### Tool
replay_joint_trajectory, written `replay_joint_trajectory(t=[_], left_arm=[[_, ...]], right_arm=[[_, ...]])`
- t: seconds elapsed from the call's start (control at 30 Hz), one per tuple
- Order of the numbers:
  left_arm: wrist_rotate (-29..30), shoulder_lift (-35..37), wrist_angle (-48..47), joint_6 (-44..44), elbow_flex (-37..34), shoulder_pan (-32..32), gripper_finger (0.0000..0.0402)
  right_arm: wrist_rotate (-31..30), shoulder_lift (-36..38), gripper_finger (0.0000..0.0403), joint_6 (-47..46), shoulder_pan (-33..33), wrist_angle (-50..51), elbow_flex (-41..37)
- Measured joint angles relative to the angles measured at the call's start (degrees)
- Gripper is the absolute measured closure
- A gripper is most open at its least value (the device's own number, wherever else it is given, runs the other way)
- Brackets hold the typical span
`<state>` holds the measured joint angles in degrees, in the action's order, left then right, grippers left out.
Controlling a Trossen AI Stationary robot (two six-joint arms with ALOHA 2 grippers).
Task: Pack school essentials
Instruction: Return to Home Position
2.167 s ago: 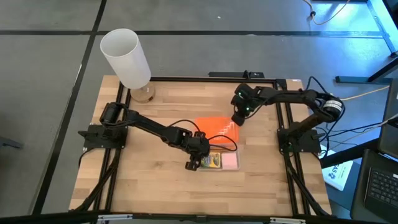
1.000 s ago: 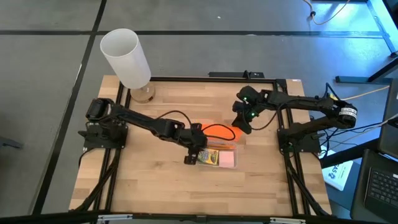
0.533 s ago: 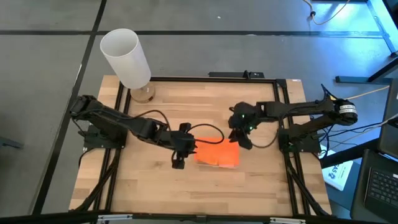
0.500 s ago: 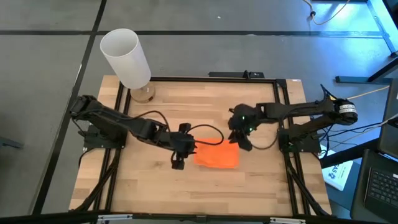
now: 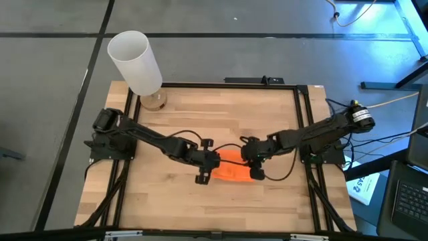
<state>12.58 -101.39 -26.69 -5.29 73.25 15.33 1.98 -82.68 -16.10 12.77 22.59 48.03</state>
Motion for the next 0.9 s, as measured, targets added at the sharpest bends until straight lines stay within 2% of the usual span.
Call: replay_joint_trajectory(t=[0.2,0.43,0.67,0.77,0.9], left_arm=[[0.0,-4.2,0.5,0.9,0.0,-0.3,0.0312],[0.2,-6.1,0.9,0.9,0.3,-0.3,0.0318],[-0.1,-6.1,0.7,2.1,0.2,-0.2,0.0353],[0.0,-4.7,0.1,4.4,0.0,-0.3,0.0374],[0.5,-0.5,-1.3,5.9,-0.2,-0.7,0.0398]], right_arm=[[-0.3,-3.9,0.0302,-1.8,0.7,-1.4,0.3],[-1.0,-4.4,0.0302,-1.7,0.7,-1.4,0.2],[-2.2,-4.0,0.0302,-1.5,0.7,-1.3,0.2],[-2.6,-3.1,0.0304,-1.4,0.7,1.6,1.9],[-4.6,-0.5,0.0329,0.6,0.7,6.4,5.6]])
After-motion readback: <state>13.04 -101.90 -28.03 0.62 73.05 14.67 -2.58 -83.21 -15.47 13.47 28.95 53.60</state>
